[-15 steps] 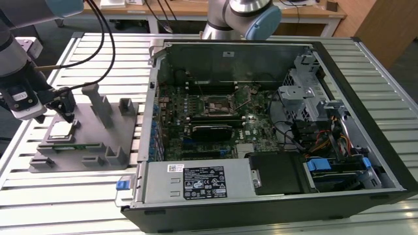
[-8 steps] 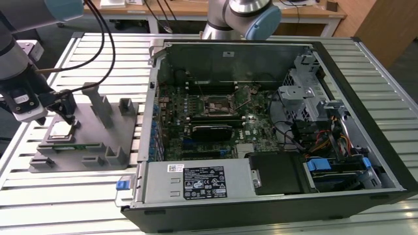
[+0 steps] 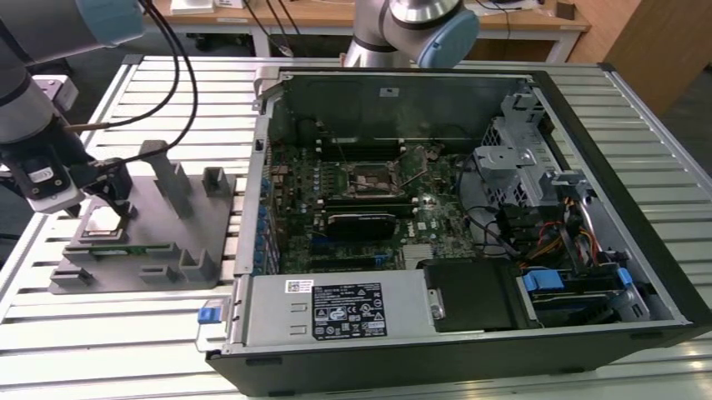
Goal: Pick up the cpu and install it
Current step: 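Pick up the cpu and move it towards the insertion slot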
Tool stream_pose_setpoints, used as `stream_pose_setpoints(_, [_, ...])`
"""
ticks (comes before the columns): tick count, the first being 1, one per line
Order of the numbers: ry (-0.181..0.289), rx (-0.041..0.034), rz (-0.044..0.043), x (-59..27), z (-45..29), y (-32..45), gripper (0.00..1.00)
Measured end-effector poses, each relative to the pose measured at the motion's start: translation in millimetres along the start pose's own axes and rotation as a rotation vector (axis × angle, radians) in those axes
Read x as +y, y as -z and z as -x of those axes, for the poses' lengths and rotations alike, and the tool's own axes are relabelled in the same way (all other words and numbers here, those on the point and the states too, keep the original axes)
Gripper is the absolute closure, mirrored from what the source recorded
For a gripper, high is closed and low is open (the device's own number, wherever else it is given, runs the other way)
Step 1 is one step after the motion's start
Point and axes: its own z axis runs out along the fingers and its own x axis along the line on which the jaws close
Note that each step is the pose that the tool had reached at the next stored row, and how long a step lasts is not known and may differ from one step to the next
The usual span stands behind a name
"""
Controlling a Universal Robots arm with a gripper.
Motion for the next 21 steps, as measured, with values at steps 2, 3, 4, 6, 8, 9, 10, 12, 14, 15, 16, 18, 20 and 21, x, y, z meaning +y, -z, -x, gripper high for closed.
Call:
stream_pose_setpoints(2, [0.0, 0.0001, -0.003, -0.2, 0.1, -1.6, 0.33])
stream_pose_setpoints(3, [0.0, 0.0001, -0.0047, -0.2, -0.1, -2.6, 0.33])
stream_pose_setpoints(4, [0.0, 0.0001, -0.0071, -0.2, -0.5, -3.5, 0.33])
stream_pose_setpoints(6, [0.0, 0.0001, -0.0148, -0.3, -0.9, -4.9, 0.33])
stream_pose_setpoints(8, [0.0, 0.0003, -0.0172, -0.5, -0.9, -6.2, 0.33])
stream_pose_setpoints(9, [0.0, 0.0003, -0.0173, -0.5, -0.9, -6.8, 0.33])
stream_pose_setpoints(10, [0.0, 0.0002, -0.0173, -0.5, -0.9, -7.5, 0.33])
stream_pose_setpoints(12, [0.0, 0.0003, -0.0174, -0.5, -1.0, -8.2, 0.33])
stream_pose_setpoints(14, [0.0, 0.0002, -0.0173, -0.5, -1.0, -8.7, 0.33])
stream_pose_setpoints(15, [0.0, 0.0002, -0.0173, -0.6, -1.0, -8.9, 0.33])
stream_pose_setpoints(16, [0.0, 0.0003, -0.0173, -0.6, -1.0, -9.0, 0.33])
stream_pose_setpoints(18, [0.0, 0.0002, -0.0173, -0.6, -1.0, -9.5, 0.33])
stream_pose_setpoints(20, [0.0, 0.0001, -0.0173, -0.6, -1.0, -9.8, 0.33])
stream_pose_setpoints(21, [0.0, 0.0002, -0.0172, -0.6, -1.0, -10.0, 0.33])
